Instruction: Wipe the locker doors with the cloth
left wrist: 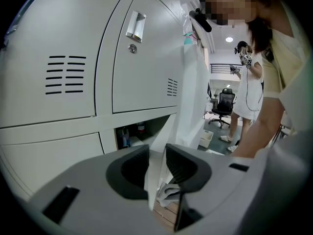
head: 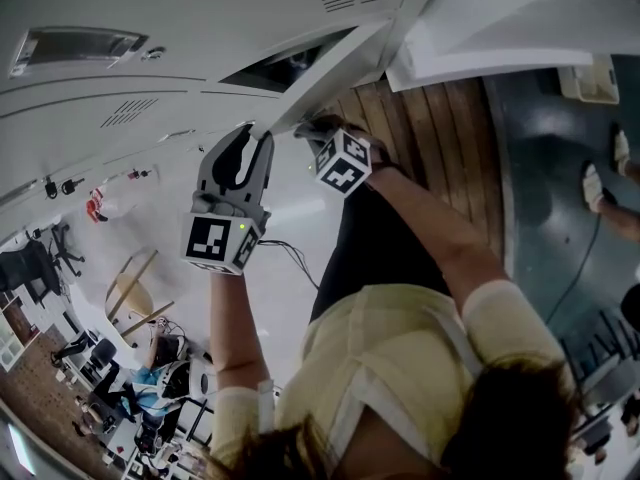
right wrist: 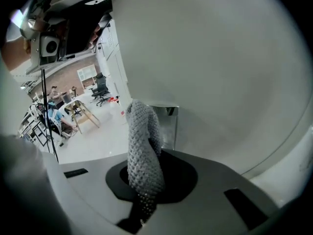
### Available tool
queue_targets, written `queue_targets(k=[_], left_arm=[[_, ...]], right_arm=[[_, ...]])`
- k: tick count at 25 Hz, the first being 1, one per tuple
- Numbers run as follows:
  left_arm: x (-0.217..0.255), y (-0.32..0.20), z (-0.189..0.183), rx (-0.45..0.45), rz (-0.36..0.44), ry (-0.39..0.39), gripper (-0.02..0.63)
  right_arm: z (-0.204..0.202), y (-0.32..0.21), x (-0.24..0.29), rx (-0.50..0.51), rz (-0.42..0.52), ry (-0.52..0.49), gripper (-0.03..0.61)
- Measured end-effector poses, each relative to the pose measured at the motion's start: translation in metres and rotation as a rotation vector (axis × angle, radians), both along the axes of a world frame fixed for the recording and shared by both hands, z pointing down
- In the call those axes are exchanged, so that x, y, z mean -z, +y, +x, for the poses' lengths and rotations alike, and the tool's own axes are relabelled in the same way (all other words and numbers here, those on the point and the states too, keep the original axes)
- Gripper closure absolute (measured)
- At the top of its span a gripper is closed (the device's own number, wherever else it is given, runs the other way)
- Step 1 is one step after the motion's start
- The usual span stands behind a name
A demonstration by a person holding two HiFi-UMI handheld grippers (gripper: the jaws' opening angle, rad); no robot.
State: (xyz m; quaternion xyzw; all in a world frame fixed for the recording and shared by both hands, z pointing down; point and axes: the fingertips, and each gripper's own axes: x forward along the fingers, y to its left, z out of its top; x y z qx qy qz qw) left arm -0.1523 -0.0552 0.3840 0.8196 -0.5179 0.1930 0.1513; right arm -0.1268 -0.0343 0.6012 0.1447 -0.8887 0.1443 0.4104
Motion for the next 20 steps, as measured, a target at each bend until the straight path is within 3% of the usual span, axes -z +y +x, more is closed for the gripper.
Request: queue_targets(k=[8,20], left_arm=[[-0.001,-0.001,-0.001,0.003,0.007,0.011,0.509],[-0.001,-0.002,-0.002,0.019,0.003,0.009,0.509]], right_arm=[[0.005,-0.018,-0.003,-0.031,-0.001,0.015,0.566],[0.041,-0.063,-0.008,-0.161,0.005,0.054,0.566]])
